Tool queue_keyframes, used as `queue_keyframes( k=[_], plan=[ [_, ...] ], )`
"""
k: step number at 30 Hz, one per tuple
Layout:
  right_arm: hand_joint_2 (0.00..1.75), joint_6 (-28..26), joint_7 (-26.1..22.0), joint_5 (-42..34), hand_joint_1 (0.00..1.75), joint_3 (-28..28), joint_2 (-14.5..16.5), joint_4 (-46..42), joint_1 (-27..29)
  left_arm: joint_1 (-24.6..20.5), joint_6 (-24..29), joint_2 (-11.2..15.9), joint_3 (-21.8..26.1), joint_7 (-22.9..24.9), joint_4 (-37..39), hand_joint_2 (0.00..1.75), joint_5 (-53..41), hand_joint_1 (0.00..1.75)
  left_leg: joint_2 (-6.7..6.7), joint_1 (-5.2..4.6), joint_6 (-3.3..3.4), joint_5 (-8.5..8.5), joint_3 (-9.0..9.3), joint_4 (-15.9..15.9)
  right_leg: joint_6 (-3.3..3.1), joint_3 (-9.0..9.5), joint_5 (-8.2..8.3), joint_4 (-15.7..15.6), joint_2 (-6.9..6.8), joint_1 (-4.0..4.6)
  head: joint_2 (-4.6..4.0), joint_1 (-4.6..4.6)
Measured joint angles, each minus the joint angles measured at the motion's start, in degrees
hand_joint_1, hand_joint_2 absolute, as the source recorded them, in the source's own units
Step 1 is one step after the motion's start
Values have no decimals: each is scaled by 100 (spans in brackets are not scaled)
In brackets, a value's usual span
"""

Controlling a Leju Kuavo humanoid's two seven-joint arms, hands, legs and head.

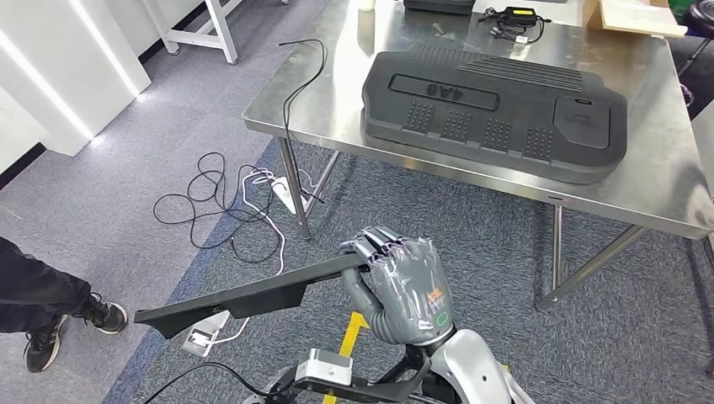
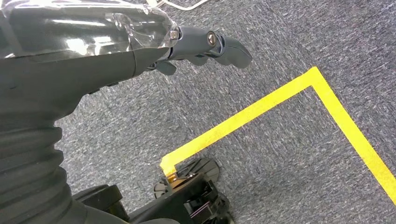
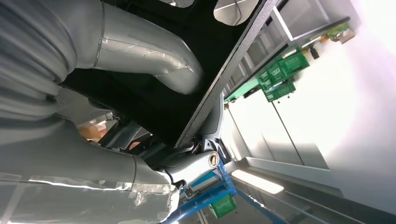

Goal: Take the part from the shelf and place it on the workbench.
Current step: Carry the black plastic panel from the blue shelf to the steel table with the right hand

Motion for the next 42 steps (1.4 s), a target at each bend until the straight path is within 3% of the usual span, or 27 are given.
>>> queue_keyframes(
  k=[27, 42],
  plan=[
    [175, -11, -108, -729, 175, -32, 15, 173, -117, 48, 3, 0, 0, -100, 3, 175, 174, 0, 0, 5, -1, 0, 5, -13, -7, 1, -4, 0, 0, 7, 0, 0],
    [175, -24, 181, 64, 175, -32, 15, 207, -190, 63, 27, 0, 0, -75, 11, 175, 215, 0, 0, 6, -1, 0, 5, -13, -7, 0, -4, 0, 0, 7, 0, 1]
  ],
)
